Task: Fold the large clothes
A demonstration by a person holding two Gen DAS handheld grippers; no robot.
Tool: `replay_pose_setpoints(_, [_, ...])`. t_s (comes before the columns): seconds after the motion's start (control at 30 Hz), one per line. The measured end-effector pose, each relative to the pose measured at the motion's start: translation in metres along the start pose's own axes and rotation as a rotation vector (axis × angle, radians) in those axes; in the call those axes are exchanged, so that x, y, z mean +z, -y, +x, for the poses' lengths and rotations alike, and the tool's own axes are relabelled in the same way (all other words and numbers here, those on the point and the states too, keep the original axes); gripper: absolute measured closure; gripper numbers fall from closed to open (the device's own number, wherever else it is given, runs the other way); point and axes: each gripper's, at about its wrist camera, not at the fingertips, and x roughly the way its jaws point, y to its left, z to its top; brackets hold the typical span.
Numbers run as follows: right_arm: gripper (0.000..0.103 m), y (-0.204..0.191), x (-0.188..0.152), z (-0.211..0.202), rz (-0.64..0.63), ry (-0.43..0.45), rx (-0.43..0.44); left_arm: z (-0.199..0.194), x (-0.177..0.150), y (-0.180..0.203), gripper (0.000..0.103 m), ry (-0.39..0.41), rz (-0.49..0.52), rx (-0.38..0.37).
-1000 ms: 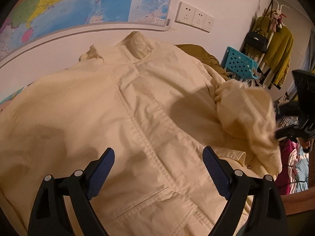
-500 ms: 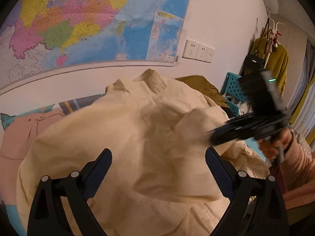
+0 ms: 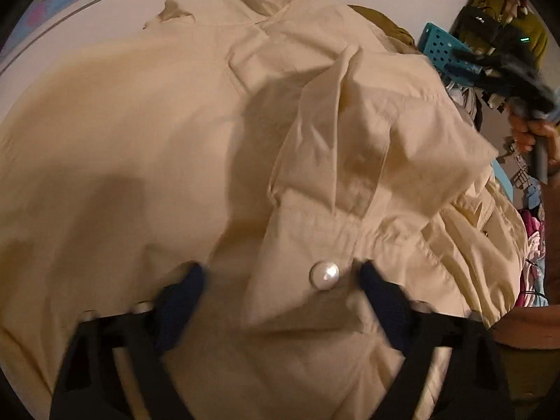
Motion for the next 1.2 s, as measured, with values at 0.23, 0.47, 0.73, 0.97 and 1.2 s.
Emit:
replay_pose_setpoints(0.23, [0.087, 0.032, 0.016, 0.058, 0.063, -0.166, 0.062, -0.018, 0.007, 0.0, 0.075, 0.041, 0.051, 0.056])
replay_pose_setpoints(0.47, [0.1, 0.04, 0.044, -0.011, 0.039, 0.058, 0.002, -0.053, 0.019, -0.023, 0.075, 0.105, 0.038, 0.188])
replay_pose_setpoints(0.73, [0.095, 0.059, 0.032, 0.018, 0.103, 0.023, -0.076, -0.037, 0.03, -0.051, 0.018, 0.098, -0.058, 0.058])
replay_pose_setpoints(0.97, [0.062, 0.018, 0.009, -0.028, -0.037, 0.178, -0.168, 0.004, 0.031, -0.036, 0.032, 0.024, -0.017, 0.16])
replay_pose_setpoints(1.2, [0.055, -0.088, -0.039, 0.011, -0.362, 0.005, 0.078, 0.004, 0.047, -0.035, 0.063, 0.09, -0.018, 0.201])
